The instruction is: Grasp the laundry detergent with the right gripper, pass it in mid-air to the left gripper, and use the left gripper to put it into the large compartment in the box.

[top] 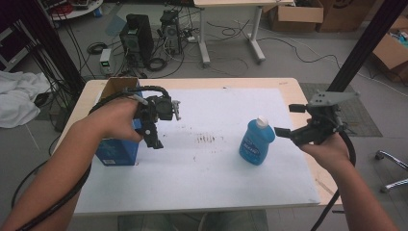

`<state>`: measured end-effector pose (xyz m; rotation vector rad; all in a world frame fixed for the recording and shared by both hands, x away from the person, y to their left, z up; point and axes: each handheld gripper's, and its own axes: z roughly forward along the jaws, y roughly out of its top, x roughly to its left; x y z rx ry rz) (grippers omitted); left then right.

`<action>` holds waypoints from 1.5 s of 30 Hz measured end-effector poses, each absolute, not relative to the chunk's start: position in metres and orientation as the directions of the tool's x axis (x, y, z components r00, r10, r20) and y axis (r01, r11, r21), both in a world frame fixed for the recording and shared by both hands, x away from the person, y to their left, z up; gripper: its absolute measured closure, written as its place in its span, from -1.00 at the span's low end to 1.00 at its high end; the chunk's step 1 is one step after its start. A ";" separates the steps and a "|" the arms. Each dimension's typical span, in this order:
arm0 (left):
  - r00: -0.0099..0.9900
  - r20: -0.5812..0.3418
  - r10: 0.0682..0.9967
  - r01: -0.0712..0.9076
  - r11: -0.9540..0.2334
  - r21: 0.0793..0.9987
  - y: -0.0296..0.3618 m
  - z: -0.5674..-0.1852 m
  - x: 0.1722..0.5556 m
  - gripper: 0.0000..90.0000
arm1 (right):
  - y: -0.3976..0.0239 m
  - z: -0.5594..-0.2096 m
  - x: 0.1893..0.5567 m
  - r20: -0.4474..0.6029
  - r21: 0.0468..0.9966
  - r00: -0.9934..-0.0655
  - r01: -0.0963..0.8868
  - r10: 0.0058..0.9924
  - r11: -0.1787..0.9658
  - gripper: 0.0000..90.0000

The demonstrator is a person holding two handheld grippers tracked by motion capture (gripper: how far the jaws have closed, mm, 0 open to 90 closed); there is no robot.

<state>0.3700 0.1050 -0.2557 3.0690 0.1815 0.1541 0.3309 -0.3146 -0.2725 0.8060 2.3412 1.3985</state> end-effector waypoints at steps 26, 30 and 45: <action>0.989 0.091 0.115 0.110 -0.992 0.063 0.106 -0.258 0.364 -1.00 | -0.324 -0.388 0.324 0.257 0.858 -0.741 0.471 0.620 0.207 -1.00; 0.989 0.090 0.118 0.112 -0.992 0.065 0.106 -0.258 0.363 -1.00 | -0.321 -0.396 0.327 0.272 0.859 -0.743 0.474 0.612 0.192 -1.00; 0.989 0.085 0.120 0.115 -0.991 0.064 0.108 -0.260 0.361 -1.00 | -0.293 -0.416 0.338 0.248 0.860 -0.772 0.453 0.586 0.234 -1.00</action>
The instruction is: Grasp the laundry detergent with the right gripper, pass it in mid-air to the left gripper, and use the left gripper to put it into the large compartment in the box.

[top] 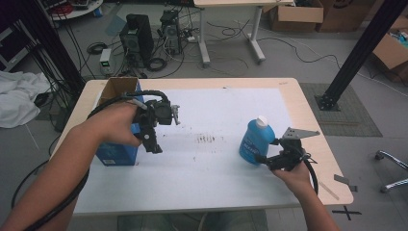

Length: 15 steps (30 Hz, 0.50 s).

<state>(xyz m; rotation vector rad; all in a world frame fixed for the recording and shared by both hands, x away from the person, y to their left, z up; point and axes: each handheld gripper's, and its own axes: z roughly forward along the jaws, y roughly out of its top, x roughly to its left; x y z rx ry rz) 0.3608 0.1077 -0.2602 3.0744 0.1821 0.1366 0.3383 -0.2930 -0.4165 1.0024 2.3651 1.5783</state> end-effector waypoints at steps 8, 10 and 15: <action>0.989 0.081 0.127 0.123 -0.991 0.062 0.110 -0.263 0.361 -1.00 | -0.285 -0.427 0.343 0.246 0.865 -0.770 0.449 0.589 0.226 -1.00; 0.989 0.082 0.125 0.120 -0.991 0.061 0.110 -0.263 0.361 -1.00 | -0.283 -0.429 0.344 0.244 0.865 -0.768 0.448 0.593 0.224 -1.00; 0.989 0.081 0.123 0.118 -0.991 0.065 0.110 -0.265 0.361 -1.00 | -0.281 -0.433 0.344 0.222 0.874 -0.759 0.433 0.612 0.221 -1.00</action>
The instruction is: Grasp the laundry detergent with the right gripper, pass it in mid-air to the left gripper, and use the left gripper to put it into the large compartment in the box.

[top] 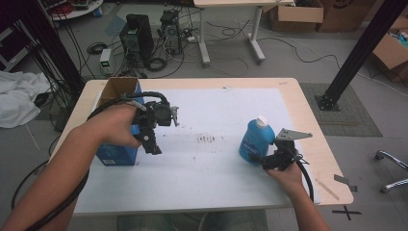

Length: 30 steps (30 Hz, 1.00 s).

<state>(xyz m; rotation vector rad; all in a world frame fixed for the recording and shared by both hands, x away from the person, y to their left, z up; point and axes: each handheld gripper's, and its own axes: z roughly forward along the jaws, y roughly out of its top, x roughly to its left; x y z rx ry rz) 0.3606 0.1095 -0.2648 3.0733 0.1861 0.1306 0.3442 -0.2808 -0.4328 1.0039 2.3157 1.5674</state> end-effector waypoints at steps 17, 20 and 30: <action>0.988 0.073 0.133 0.129 -0.990 0.058 0.110 -0.268 0.361 -1.00 | -0.275 -0.441 0.343 0.158 0.903 -0.715 0.384 0.681 0.195 -0.81; 0.988 0.074 0.133 0.129 -0.990 0.055 0.109 -0.268 0.361 -1.00 | -0.274 -0.441 0.341 0.138 0.909 -0.704 0.369 0.696 0.194 -0.79; 0.990 0.069 0.123 0.119 -0.991 0.053 0.102 -0.269 0.361 -1.00 | -0.271 -0.442 0.339 0.119 0.927 -0.693 0.334 0.711 0.170 -0.68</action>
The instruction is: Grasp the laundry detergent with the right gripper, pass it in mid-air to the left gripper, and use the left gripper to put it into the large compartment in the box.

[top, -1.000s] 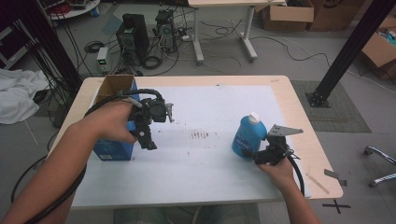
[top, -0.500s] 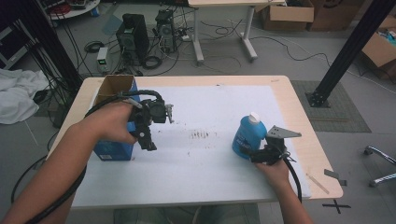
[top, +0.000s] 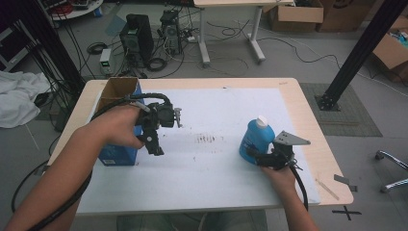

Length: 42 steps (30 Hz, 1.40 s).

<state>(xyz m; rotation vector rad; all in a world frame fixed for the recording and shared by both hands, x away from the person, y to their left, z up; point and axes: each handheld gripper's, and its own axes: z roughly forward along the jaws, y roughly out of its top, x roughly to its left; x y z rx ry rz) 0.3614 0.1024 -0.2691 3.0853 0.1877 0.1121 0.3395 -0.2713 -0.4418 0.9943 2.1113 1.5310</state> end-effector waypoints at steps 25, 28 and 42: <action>0.990 0.069 0.126 0.122 -0.991 0.055 0.101 -0.270 0.363 -1.00 | -0.274 -0.442 0.338 0.122 0.939 -0.712 0.309 0.692 0.153 -0.40; 0.990 0.068 0.126 0.122 -0.991 0.055 0.101 -0.270 0.363 -1.00 | -0.274 -0.442 0.338 0.119 0.940 -0.718 0.304 0.686 0.155 -0.36; 0.990 0.067 0.123 0.120 -0.991 0.052 0.099 -0.271 0.363 -1.00 | -0.274 -0.442 0.337 0.105 0.944 -0.724 0.287 0.682 0.160 -0.24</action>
